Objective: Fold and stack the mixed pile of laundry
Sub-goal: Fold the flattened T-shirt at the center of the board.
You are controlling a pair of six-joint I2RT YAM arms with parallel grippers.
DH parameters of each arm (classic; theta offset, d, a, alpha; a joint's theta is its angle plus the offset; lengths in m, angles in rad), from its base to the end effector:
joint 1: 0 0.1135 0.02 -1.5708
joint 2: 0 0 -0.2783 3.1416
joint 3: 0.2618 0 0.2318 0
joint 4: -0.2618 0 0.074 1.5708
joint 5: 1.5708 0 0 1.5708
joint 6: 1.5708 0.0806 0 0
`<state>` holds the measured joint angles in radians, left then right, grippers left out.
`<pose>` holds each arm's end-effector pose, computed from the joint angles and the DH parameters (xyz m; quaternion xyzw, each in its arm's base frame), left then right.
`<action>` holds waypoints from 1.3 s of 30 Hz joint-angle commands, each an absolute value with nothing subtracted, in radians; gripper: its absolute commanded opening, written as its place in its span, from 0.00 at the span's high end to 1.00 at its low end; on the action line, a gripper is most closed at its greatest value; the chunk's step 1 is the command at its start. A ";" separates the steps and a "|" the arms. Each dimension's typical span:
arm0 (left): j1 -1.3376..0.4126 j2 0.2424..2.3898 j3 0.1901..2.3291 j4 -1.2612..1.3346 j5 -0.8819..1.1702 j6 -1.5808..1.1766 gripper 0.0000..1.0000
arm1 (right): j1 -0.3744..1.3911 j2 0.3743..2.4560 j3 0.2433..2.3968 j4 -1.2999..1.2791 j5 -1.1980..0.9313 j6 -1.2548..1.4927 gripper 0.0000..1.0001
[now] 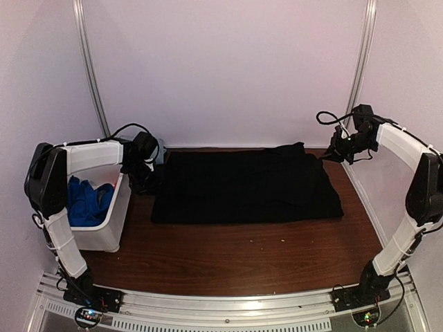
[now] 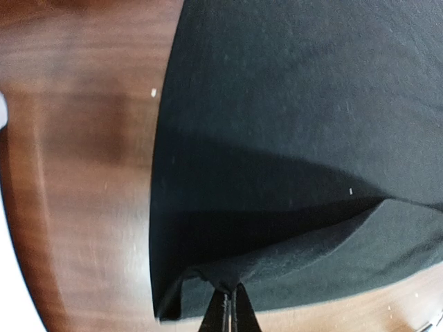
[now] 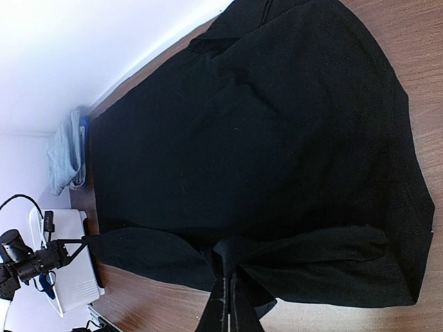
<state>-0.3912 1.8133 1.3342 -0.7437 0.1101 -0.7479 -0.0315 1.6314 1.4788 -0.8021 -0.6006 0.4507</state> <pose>0.3347 -0.1476 0.1888 -0.1651 0.9695 -0.1389 0.1163 0.3497 0.0346 0.3019 0.1303 0.9054 0.3360 0.2246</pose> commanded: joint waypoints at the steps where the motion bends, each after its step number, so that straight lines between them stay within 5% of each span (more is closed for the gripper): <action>1: -0.379 1.867 1.396 -0.683 0.083 -0.718 1.00 | -0.035 1.667 1.518 -0.752 -0.586 0.428 1.00; 13: -0.377 1.878 1.398 -0.656 0.052 -0.710 1.00 | -0.035 1.769 1.665 -0.752 -0.591 0.431 1.00; 39: -0.354 2.081 1.519 -0.675 0.015 -0.673 1.00 | -0.034 1.911 1.605 -0.631 -0.571 0.468 1.00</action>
<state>-0.3698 2.0331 1.4693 -0.6815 0.0368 -0.6910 -0.0311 1.8595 1.5993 -0.6933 -0.5888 0.4526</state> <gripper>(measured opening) 0.011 0.004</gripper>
